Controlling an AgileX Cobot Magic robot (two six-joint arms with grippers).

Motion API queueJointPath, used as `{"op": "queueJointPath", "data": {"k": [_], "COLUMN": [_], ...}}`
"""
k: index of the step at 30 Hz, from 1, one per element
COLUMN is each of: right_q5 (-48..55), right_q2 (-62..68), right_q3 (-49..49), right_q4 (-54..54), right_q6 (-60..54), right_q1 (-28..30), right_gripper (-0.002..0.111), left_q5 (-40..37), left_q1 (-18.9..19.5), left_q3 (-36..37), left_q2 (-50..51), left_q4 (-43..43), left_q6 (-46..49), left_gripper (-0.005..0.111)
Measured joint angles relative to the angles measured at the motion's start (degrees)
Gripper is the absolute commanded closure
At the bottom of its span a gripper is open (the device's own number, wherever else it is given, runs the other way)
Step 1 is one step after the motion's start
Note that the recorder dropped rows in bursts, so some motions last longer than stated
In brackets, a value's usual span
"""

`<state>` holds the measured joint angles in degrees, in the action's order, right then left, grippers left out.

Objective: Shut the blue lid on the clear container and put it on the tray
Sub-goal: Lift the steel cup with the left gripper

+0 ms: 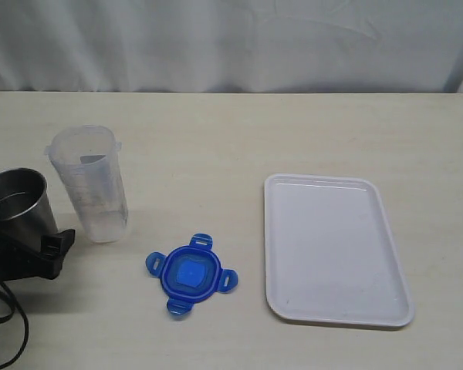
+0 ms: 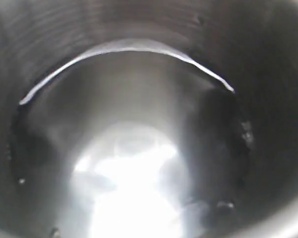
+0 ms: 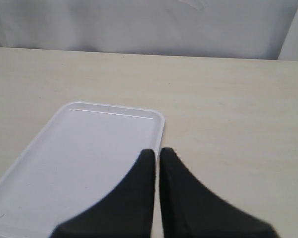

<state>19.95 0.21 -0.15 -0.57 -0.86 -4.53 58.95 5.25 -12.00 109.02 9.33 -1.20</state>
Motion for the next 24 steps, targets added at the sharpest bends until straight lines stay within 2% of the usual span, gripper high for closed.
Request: {"op": "queueJointPath", "data": {"k": [18, 24], "right_q5": [0.00, 0.00], "right_q2": [0.00, 0.00], "right_q3": [0.00, 0.00], "right_q4": [0.00, 0.00], "right_q6": [0.00, 0.00], "right_q1": [0.00, 0.00], "right_gripper": [0.104, 0.104], "left_q5": [1.25, 4.88], "left_q1": [0.00, 0.00], "left_q3": [0.00, 0.00], "left_q2": [0.00, 0.00], "left_q4": [-0.80, -0.80], "left_q6": [-0.02, -0.02], "left_gripper": [0.002, 0.002]}}
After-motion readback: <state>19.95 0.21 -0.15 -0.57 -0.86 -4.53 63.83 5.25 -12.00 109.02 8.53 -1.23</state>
